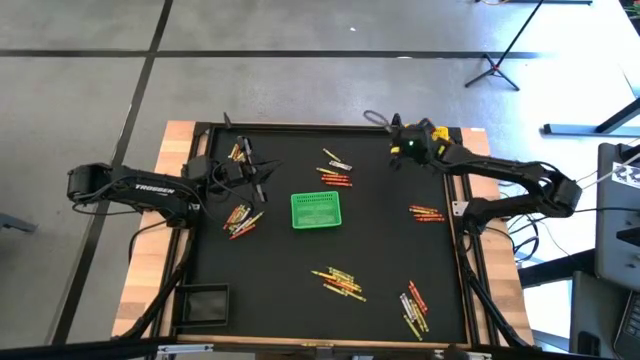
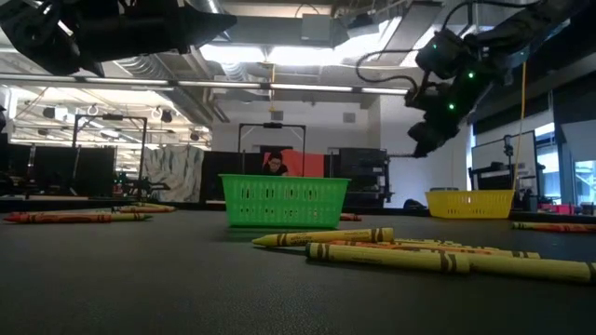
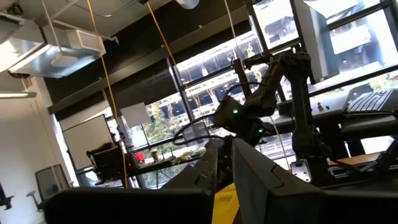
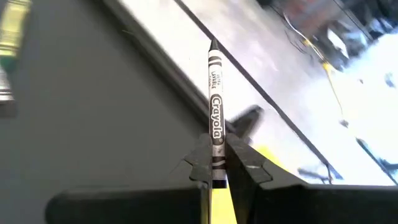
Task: Sort crayons
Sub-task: Put the black crayon into the yellow bin
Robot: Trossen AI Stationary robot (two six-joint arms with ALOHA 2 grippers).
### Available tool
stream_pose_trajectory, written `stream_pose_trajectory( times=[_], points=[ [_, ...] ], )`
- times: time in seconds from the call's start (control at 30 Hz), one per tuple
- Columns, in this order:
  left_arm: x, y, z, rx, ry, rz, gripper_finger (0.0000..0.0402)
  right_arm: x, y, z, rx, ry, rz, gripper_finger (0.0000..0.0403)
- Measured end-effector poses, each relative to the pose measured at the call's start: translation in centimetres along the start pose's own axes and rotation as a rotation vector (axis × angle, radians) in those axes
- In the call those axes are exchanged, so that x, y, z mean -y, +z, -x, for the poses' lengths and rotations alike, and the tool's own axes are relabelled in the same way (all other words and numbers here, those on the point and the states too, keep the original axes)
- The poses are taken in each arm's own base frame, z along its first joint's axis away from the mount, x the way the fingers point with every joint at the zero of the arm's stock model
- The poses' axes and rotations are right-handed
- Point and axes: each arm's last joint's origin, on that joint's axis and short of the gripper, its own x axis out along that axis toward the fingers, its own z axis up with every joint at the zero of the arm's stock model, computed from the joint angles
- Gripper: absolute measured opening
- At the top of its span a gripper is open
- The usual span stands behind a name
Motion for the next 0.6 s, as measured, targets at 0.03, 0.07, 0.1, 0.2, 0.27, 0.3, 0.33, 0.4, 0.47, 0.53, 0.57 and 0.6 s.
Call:
stream_pose_trajectory(
  times=[0.03,0.07,0.1,0.2,0.27,0.3,0.33,0.4,0.47,0.53,0.57,0.6],
  points=[
    [0.0,0.0,0.0,0.000,0.000,0.000,0.0035,0.5,-0.4,-0.3,-0.020,-0.017,-0.019,0.0028],
    [0.0,0.0,0.0,0.000,0.000,0.000,0.0035,1.1,-0.7,-0.6,-0.038,-0.033,-0.046,0.0028],
    [0.0,0.0,0.0,-0.001,0.000,0.000,0.0035,1.7,-1.0,-0.9,-0.046,-0.047,-0.076,0.0028],
    [0.0,0.0,0.0,-0.001,0.000,0.001,0.0035,3.0,-2.0,-1.7,-0.067,-0.065,-0.153,0.0028],
    [0.0,0.0,0.0,-0.002,0.000,0.001,0.0035,3.7,-2.7,-2.1,-0.083,-0.081,-0.189,0.0028],
    [0.0,0.0,0.0,-0.002,-0.001,0.001,0.0035,4.1,-2.9,-2.2,-0.091,-0.094,-0.209,0.0028],
    [0.0,0.0,0.0,-0.003,-0.001,0.001,0.0035,4.4,-3.2,-2.4,-0.100,-0.105,-0.225,0.0028],
    [0.0,0.0,0.0,-0.003,-0.001,0.001,0.0035,4.8,-3.9,-2.6,-0.117,-0.099,-0.243,0.0028],
    [0.0,0.0,0.0,-0.003,-0.001,0.001,0.0035,5.1,-4.3,-2.8,-0.122,-0.077,-0.273,0.0028],
    [0.0,0.0,0.0,-0.003,-0.001,0.001,0.0035,5.4,-4.8,-2.9,-0.129,-0.057,-0.292,0.0028],
    [0.0,0.0,0.0,-0.003,-0.001,0.001,0.0035,5.5,-5.1,-3.0,-0.133,-0.057,-0.299,0.0028],
    [0.0,0.0,0.0,-0.003,-0.001,0.001,0.0035,5.6,-5.3,-3.1,-0.135,-0.058,-0.305,0.0028]
  ],
)
